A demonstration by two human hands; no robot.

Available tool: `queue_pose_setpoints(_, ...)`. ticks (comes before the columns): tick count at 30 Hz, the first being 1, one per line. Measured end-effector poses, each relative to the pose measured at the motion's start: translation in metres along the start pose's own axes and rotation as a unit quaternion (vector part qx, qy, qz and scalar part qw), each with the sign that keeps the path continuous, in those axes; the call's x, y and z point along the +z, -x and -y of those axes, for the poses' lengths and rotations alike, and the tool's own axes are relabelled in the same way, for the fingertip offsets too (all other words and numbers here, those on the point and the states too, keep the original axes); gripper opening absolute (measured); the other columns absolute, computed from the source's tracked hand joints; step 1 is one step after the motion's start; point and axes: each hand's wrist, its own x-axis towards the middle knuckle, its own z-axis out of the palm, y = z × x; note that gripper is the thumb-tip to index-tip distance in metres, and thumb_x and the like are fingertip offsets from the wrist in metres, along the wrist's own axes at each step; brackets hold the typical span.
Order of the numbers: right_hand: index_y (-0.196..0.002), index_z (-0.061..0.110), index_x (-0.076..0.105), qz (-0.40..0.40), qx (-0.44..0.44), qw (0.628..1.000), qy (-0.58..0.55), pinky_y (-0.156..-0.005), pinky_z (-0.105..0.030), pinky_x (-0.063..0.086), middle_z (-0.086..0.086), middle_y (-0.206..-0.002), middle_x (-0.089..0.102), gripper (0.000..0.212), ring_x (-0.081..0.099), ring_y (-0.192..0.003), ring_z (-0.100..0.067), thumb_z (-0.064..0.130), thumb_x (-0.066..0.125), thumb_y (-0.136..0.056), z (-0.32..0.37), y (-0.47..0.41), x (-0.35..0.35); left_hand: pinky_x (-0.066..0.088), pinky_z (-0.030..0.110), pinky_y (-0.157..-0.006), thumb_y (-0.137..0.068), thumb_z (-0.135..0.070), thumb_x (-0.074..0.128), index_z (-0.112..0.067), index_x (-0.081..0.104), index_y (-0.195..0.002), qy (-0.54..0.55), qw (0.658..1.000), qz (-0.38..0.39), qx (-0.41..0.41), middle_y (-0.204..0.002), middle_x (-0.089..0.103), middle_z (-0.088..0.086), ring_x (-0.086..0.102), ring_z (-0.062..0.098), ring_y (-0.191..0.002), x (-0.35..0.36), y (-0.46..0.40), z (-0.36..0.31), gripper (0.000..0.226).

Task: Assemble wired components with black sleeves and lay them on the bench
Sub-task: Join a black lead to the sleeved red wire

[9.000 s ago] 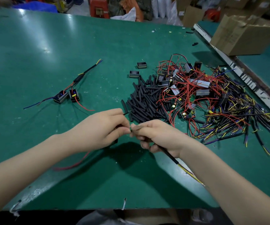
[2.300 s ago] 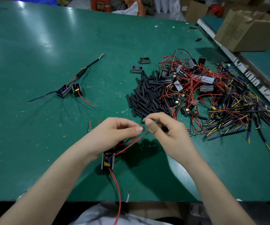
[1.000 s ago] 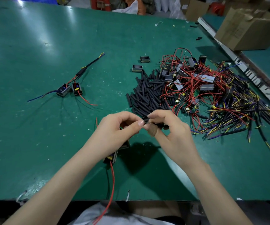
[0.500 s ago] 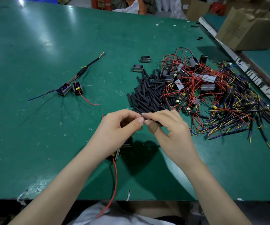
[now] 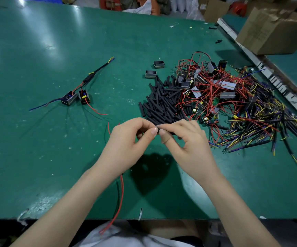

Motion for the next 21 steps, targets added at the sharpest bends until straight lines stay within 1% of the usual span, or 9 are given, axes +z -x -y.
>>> queue_pose_setpoints(3, -0.100, 0.026, 0.072, 0.045, 0.039, 0.998, 0.021, -0.082, -0.035, 0.033, 0.013, -0.091, 0.061, 0.015, 0.046, -0.093, -0.014, 0.029, 0.058, -0.093, -0.002, 0.000, 0.001, 0.034, 0.021, -0.067, -0.090, -0.019, 0.059, -0.010, 0.065, -0.087, -0.146, 0.984, 0.007, 0.101, -0.077, 0.059, -0.005, 0.050, 0.016, -0.072, -0.001, -0.001, 0.001, 0.011)
queue_pose_setpoints(6, -0.100, 0.025, 0.071, 0.088, 0.067, 0.994, -0.018, -0.090, -0.037, 0.034, 0.016, -0.090, 0.059, 0.014, 0.042, -0.096, -0.011, 0.023, 0.059, -0.093, -0.004, 0.001, -0.001, 0.031, 0.020, -0.067, -0.087, -0.023, 0.057, -0.010, 0.065, -0.085, -0.191, 0.969, 0.053, 0.147, -0.075, 0.060, -0.002, 0.046, 0.015, -0.071, -0.008, -0.005, 0.001, 0.016)
queue_pose_setpoints(8, -0.101, 0.026, 0.071, 0.113, 0.073, 0.990, -0.036, -0.093, -0.038, 0.033, 0.015, -0.091, 0.060, 0.015, 0.040, -0.097, -0.011, 0.023, 0.059, -0.093, -0.004, 0.001, -0.003, 0.034, 0.019, -0.067, -0.086, -0.024, 0.058, -0.011, 0.066, -0.084, -0.190, 0.963, 0.094, 0.165, -0.075, 0.063, -0.003, 0.050, 0.015, -0.070, -0.015, -0.010, 0.001, 0.015)
queue_pose_setpoints(11, -0.100, 0.032, 0.069, 0.134, 0.071, 0.988, -0.023, -0.085, -0.030, 0.024, 0.017, -0.090, 0.058, 0.015, 0.036, -0.097, -0.007, 0.025, 0.058, -0.094, -0.003, 0.003, -0.003, 0.037, 0.021, -0.068, -0.087, -0.028, 0.056, -0.012, 0.067, -0.084, -0.194, 0.953, 0.146, 0.182, -0.076, 0.065, -0.003, 0.055, 0.018, -0.071, -0.024, -0.017, 0.001, 0.019)
queue_pose_setpoints(13, -0.099, 0.036, 0.068, 0.139, 0.079, 0.987, -0.013, -0.080, -0.028, 0.021, 0.018, -0.091, 0.056, 0.015, 0.034, -0.097, -0.006, 0.026, 0.057, -0.094, -0.003, 0.004, -0.002, 0.036, 0.023, -0.069, -0.090, -0.031, 0.050, -0.011, 0.066, -0.085, -0.234, 0.933, 0.161, 0.222, -0.077, 0.063, 0.000, 0.053, 0.020, -0.071, -0.024, -0.018, 0.001, 0.026)
queue_pose_setpoints(14, -0.098, 0.037, 0.066, 0.141, 0.086, 0.986, -0.013, -0.081, -0.028, 0.022, 0.019, -0.091, 0.056, 0.016, 0.033, -0.097, -0.005, 0.026, 0.056, -0.094, -0.002, 0.004, -0.002, 0.036, 0.024, -0.069, -0.090, -0.030, 0.047, -0.010, 0.066, -0.086, -0.255, 0.922, 0.162, 0.242, -0.078, 0.062, 0.001, 0.052, 0.021, -0.071, -0.024, -0.018, 0.001, 0.028)
queue_pose_setpoints(16, -0.097, 0.039, 0.063, 0.143, 0.106, 0.984, -0.023, -0.090, -0.032, 0.027, 0.021, -0.093, 0.055, 0.016, 0.034, -0.100, -0.006, 0.025, 0.055, -0.095, -0.001, 0.003, 0.000, 0.037, 0.027, -0.069, -0.091, -0.026, 0.045, -0.009, 0.065, -0.086, -0.279, 0.909, 0.147, 0.274, -0.078, 0.060, 0.004, 0.052, 0.024, -0.070, -0.021, -0.017, 0.001, 0.026)
queue_pose_setpoints(18, -0.099, 0.036, 0.062, 0.150, 0.136, 0.979, -0.034, -0.101, -0.039, 0.030, 0.018, -0.099, 0.056, 0.014, 0.035, -0.108, -0.009, 0.026, 0.052, -0.096, 0.000, 0.003, 0.001, 0.040, 0.031, -0.068, -0.092, -0.023, 0.046, -0.007, 0.065, -0.088, -0.285, 0.905, 0.133, 0.288, -0.079, 0.060, 0.006, 0.051, 0.026, -0.070, -0.019, -0.015, 0.004, 0.024)
queue_pose_setpoints(21, -0.101, 0.031, 0.060, 0.186, 0.151, 0.971, -0.015, -0.104, -0.043, 0.030, 0.008, -0.103, 0.051, 0.014, 0.035, -0.112, -0.015, 0.027, 0.047, -0.098, 0.000, 0.002, 0.002, 0.042, 0.032, -0.069, -0.094, -0.021, 0.049, -0.006, 0.064, -0.090, -0.268, 0.907, 0.137, 0.295, -0.081, 0.060, 0.006, 0.050, 0.025, -0.072, -0.019, -0.015, 0.010, 0.022)
